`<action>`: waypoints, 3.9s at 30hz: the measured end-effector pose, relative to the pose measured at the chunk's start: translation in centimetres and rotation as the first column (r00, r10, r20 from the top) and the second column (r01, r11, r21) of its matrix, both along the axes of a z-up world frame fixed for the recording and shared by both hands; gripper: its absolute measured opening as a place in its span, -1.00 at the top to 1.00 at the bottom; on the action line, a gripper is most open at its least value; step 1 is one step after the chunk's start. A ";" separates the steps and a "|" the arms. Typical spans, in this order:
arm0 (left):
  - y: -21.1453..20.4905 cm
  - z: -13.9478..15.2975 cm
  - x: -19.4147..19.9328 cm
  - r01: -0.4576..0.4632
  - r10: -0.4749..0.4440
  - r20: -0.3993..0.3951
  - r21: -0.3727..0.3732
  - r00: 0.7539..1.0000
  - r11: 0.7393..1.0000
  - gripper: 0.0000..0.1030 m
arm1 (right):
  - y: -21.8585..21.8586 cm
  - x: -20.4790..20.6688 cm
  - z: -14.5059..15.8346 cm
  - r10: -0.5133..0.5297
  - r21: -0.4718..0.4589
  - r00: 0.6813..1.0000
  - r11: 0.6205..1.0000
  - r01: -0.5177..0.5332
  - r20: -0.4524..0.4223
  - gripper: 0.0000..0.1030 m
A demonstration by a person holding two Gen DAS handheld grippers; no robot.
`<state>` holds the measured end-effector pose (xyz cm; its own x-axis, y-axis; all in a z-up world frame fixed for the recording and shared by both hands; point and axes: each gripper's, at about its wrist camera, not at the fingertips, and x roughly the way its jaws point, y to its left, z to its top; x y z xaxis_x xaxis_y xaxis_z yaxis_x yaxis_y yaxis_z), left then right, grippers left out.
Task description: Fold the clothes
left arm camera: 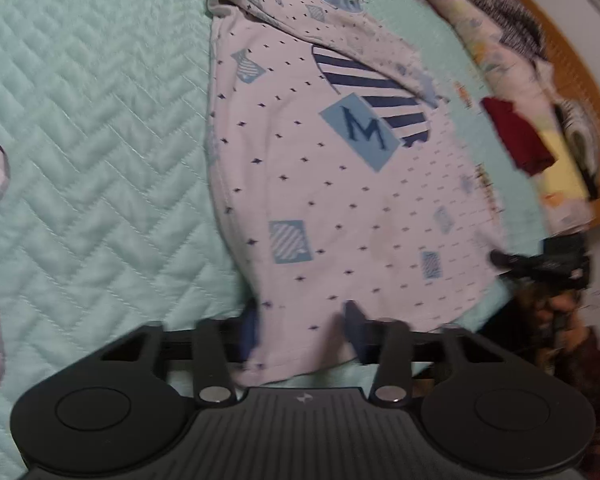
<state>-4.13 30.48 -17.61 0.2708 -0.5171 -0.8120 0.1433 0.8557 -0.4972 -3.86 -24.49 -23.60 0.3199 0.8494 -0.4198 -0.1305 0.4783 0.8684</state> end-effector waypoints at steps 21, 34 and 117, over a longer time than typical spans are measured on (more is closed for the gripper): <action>6.2 -3.7 1.2 -0.175 0.171 -0.038 -0.278 0.985 0.944 0.86 | 0.7 0.1 0.2 -0.033 -0.018 0.999 0.999 0.033 -0.010 0.91; 5.5 -3.4 0.2 -0.086 0.064 -0.077 -0.334 0.995 0.939 0.26 | 1.7 0.0 0.8 -0.032 -0.054 0.999 0.998 0.031 -0.012 0.89; -5.1 0.6 19.3 -0.181 0.190 0.222 -0.060 0.956 0.982 -0.31 | 18.4 28.0 5.2 -0.056 -0.176 0.990 0.984 0.033 -0.129 -0.32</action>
<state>15.18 25.35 -16.99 0.5390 -0.4702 -0.6988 0.0965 0.8587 -0.5033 24.19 -6.09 -18.43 0.2870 0.7461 -0.6008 0.0054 0.6259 0.7799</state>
